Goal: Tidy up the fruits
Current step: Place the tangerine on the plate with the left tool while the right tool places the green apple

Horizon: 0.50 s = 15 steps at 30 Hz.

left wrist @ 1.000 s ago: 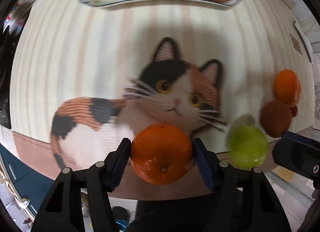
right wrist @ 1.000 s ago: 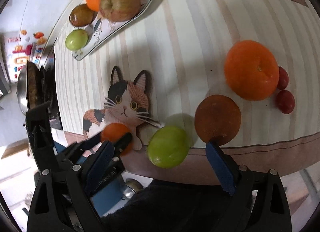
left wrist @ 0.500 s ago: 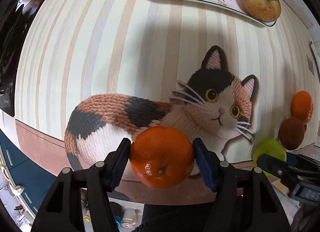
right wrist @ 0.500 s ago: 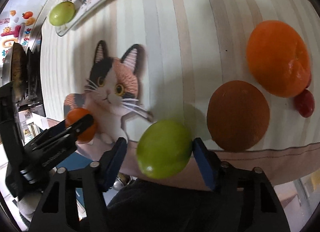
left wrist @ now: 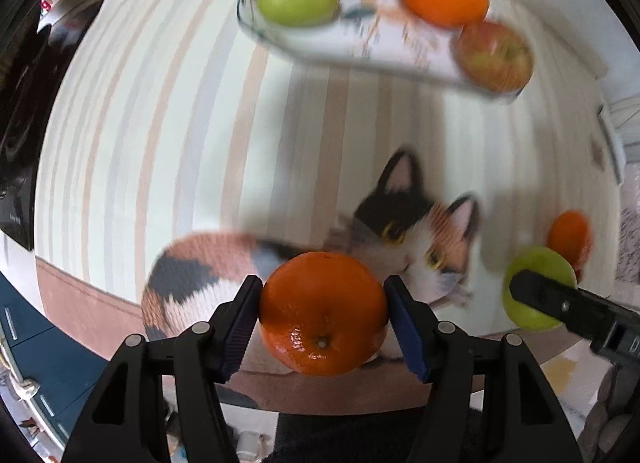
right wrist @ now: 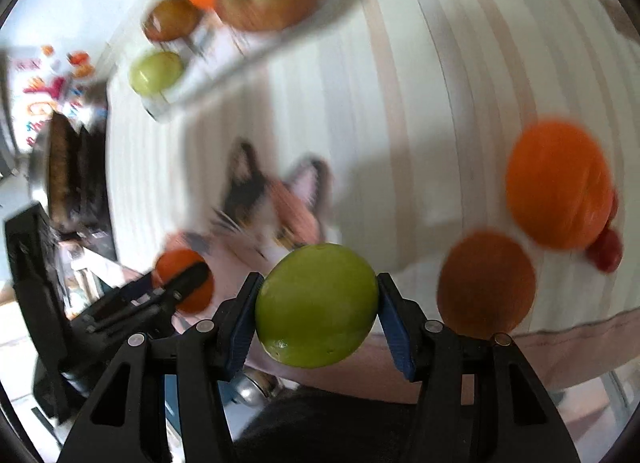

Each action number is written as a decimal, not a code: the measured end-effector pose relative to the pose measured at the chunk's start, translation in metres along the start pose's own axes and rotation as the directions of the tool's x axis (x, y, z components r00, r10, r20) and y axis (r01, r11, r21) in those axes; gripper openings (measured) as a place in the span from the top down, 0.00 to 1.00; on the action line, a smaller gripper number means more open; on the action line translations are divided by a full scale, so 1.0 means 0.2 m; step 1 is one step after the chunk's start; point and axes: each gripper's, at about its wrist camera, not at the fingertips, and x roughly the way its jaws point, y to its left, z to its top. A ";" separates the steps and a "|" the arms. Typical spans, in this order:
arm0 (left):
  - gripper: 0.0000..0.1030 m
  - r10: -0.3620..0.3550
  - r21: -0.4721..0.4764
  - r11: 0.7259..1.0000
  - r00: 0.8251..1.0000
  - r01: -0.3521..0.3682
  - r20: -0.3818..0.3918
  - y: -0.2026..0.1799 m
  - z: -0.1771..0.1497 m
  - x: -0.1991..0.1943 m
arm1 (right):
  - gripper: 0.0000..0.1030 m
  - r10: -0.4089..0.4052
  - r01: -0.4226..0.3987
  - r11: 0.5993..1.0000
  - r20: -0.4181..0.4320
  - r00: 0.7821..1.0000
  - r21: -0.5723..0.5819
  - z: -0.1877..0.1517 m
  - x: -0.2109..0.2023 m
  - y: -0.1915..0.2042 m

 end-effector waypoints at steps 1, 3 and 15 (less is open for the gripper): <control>0.41 -0.009 0.001 1.000 1.000 0.009 0.016 0.00 0.03 -0.04 | 0.43 0.014 -0.014 1.000 0.020 1.000 0.005 0.03 -0.04 0.02; 0.42 -0.030 0.003 1.000 0.998 0.030 0.063 -0.03 0.11 -0.15 | 0.43 0.041 -0.042 0.999 0.073 0.996 0.003 0.13 -0.15 0.07; 0.41 -0.023 0.052 0.999 0.992 0.017 0.126 -0.13 0.69 -0.22 | 0.43 -0.055 0.046 0.998 0.208 0.977 0.046 0.86 -0.33 0.16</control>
